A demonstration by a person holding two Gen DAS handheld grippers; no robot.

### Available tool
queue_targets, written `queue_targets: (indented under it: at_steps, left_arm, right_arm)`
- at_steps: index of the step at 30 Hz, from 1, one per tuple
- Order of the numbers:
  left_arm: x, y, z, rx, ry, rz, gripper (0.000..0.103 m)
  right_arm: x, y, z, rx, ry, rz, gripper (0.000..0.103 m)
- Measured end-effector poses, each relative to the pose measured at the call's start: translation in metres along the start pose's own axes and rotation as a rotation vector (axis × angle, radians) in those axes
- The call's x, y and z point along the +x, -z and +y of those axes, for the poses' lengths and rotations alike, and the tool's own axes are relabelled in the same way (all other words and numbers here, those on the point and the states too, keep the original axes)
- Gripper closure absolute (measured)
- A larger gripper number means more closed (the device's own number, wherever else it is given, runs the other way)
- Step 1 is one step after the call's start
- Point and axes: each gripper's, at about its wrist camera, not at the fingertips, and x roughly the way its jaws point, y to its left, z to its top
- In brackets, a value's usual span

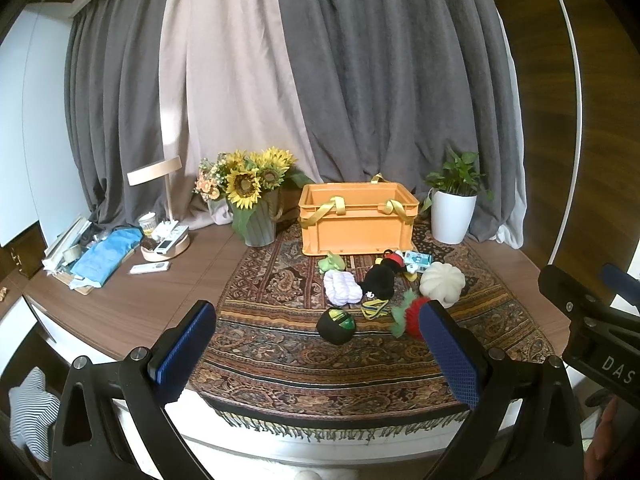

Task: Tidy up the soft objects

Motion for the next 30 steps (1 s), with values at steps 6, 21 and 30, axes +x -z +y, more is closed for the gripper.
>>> queue_targets:
  at_steps: [6,21,30]
  left_arm:
    - [0.0005,0.001,-0.0021,0.002,0.006,0.006,0.0]
    - [0.0,0.0039,-0.0038,0.003,0.009,0.006,0.0]
    - [-0.0002,0.0034,-0.0036,0.004,0.011,0.007,0.0]
  right_arm:
    - [-0.0014,-0.0017,-0.0004,0.001,0.001,0.002,0.002]
    - [-0.0005,-0.0006,-0.0022,0.004,-0.001,0.002,0.002]
    - [-0.0002,-0.0005,-0.0026,0.005,0.0,0.002,0.002]
